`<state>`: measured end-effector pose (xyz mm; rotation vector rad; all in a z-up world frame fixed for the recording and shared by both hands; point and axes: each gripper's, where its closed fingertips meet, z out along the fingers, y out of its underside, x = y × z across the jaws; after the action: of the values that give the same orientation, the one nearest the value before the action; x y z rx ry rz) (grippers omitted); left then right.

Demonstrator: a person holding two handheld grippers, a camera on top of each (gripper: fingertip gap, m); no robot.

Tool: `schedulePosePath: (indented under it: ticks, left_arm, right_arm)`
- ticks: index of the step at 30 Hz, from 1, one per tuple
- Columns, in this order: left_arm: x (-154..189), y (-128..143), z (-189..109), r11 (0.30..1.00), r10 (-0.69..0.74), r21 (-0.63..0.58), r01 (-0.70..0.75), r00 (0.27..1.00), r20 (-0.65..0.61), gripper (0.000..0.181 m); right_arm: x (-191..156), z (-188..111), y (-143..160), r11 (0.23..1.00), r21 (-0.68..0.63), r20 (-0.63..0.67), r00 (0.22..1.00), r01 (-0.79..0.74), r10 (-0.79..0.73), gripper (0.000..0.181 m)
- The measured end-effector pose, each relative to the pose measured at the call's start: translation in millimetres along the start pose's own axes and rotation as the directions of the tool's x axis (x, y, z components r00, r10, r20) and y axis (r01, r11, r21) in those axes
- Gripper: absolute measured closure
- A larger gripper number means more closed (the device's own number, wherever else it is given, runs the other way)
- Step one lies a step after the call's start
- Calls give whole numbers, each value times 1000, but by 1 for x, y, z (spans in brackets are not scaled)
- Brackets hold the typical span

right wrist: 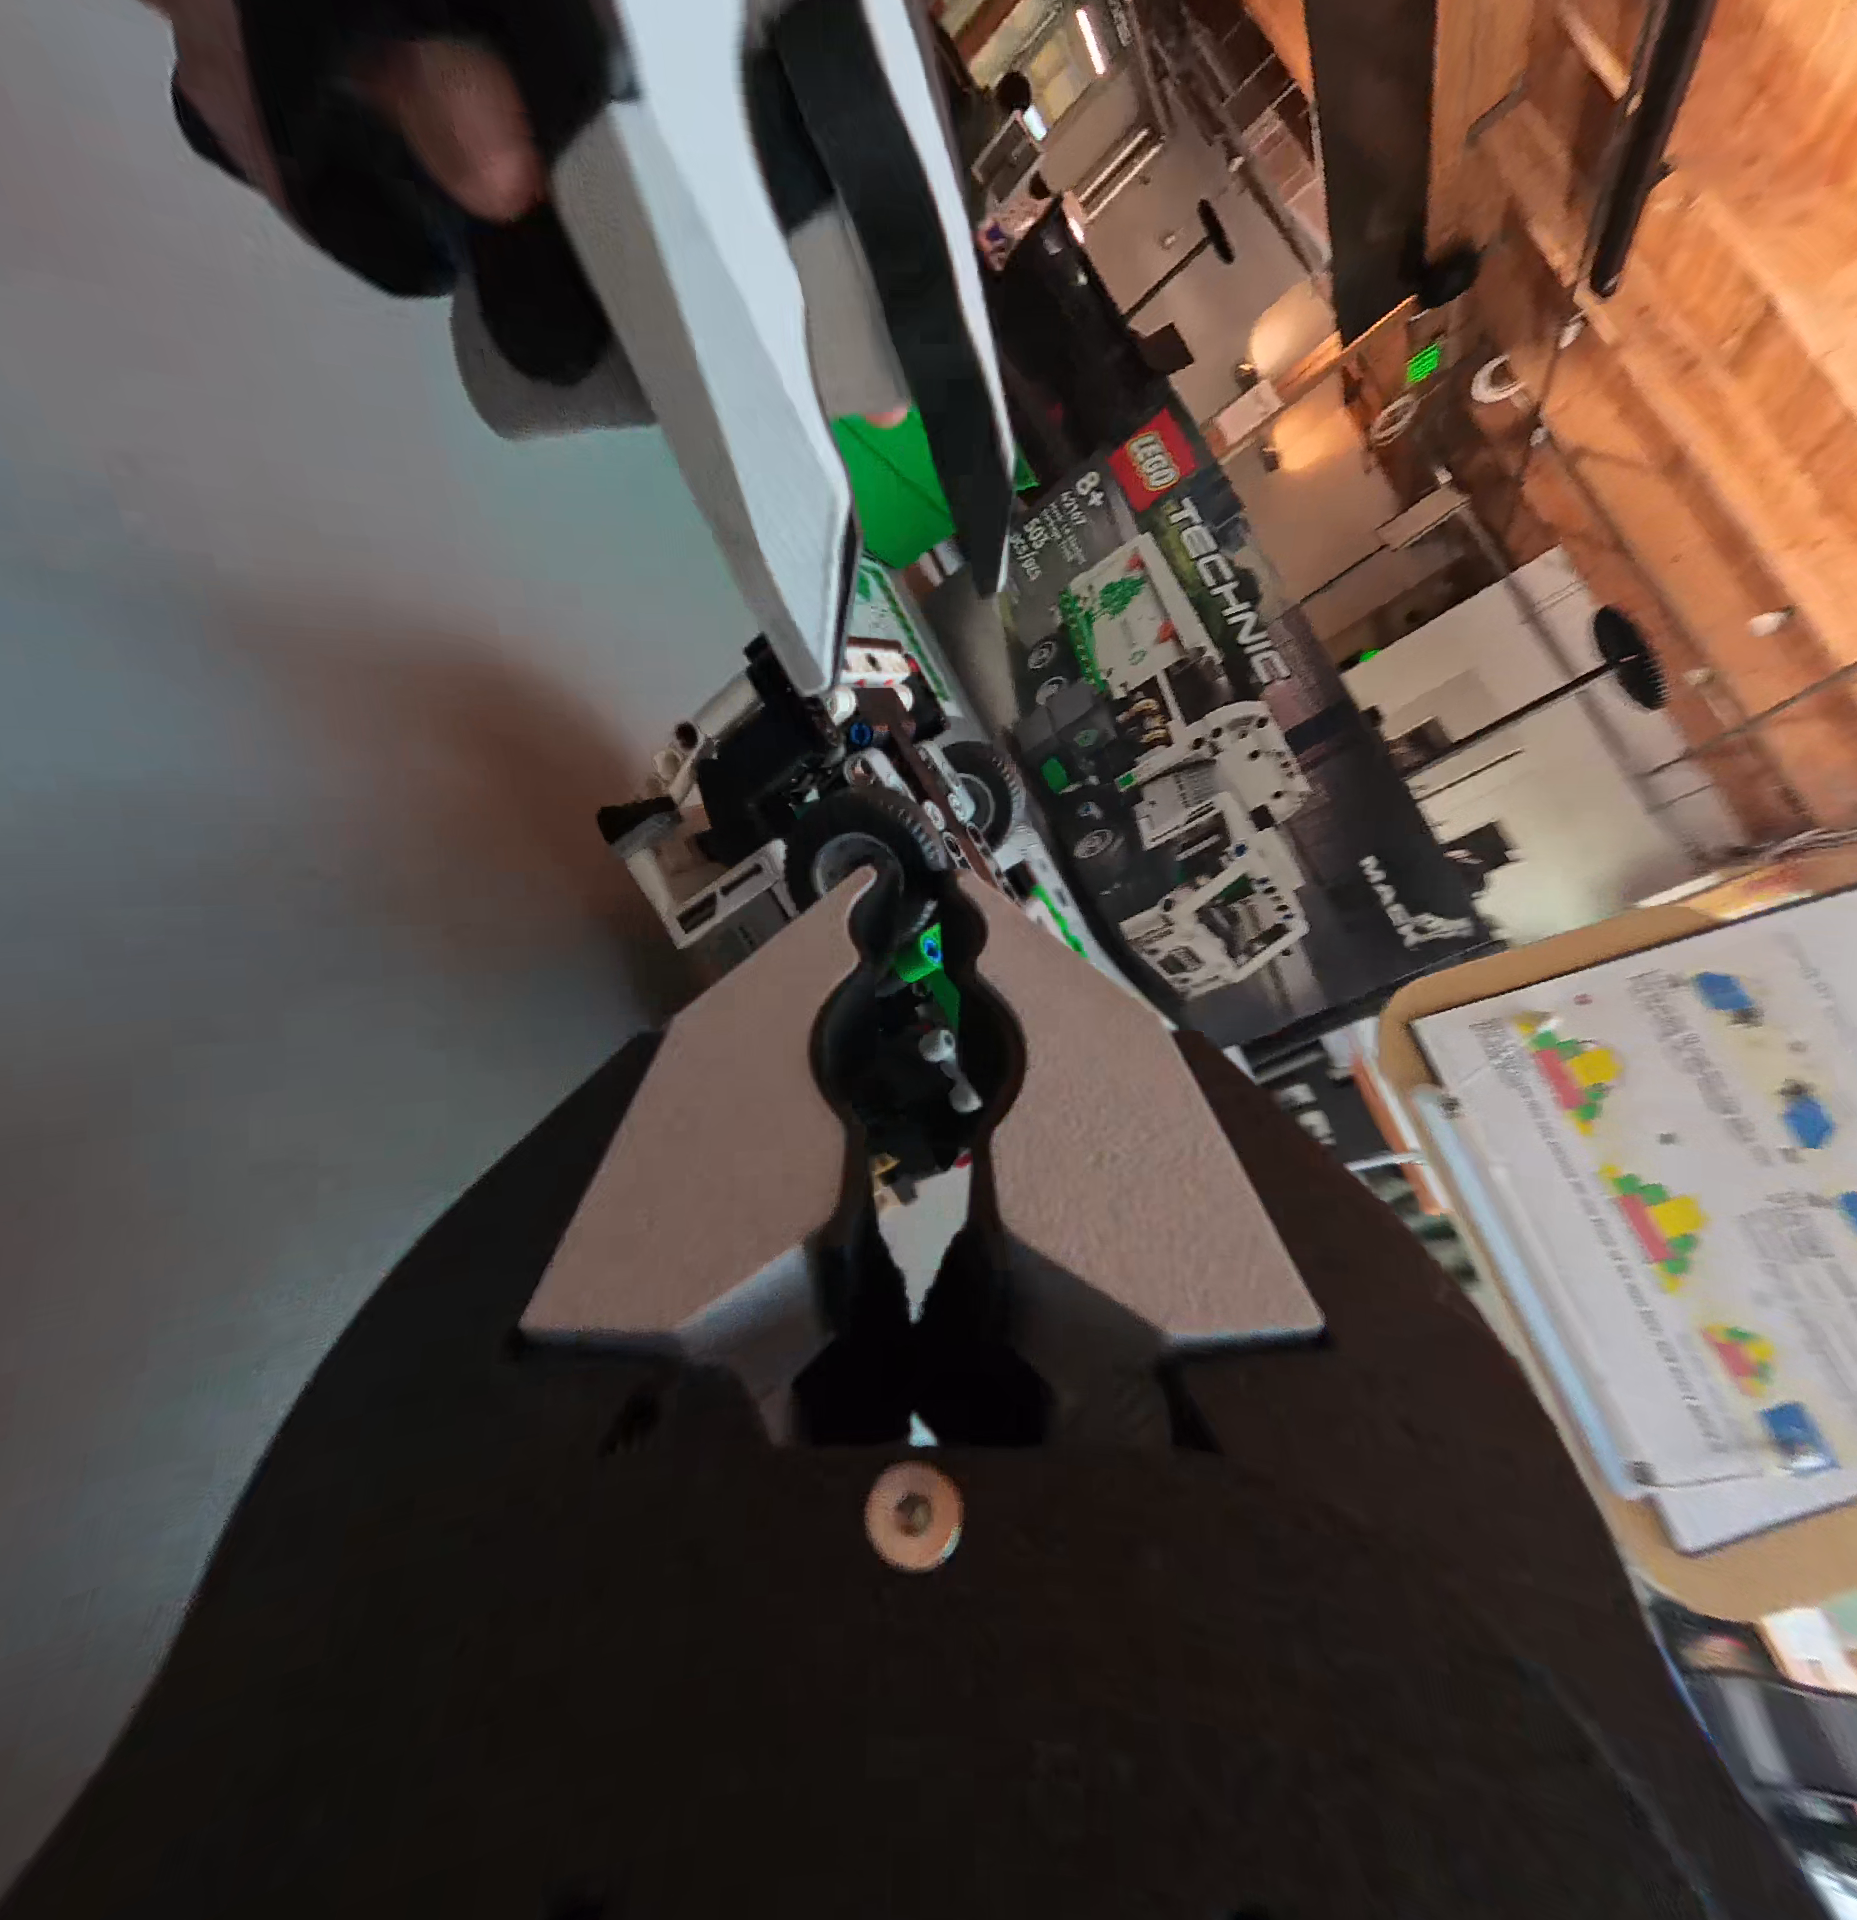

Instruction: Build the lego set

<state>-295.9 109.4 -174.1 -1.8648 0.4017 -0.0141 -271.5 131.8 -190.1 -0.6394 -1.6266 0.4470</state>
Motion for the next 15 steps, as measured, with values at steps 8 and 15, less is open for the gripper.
schedulePosePath:
  ticks: [8,15]
  left_arm:
    - [-7,38,43,959,48,-263,-106,975,-217,73]
    - [-6,32,47,956,66,-262,-128,970,-234,83]
  right_arm:
    - [-1,2,-1,992,-37,-83,989,117,-120,176]
    - [0,4,-6,992,-44,-111,986,122,-126,176]
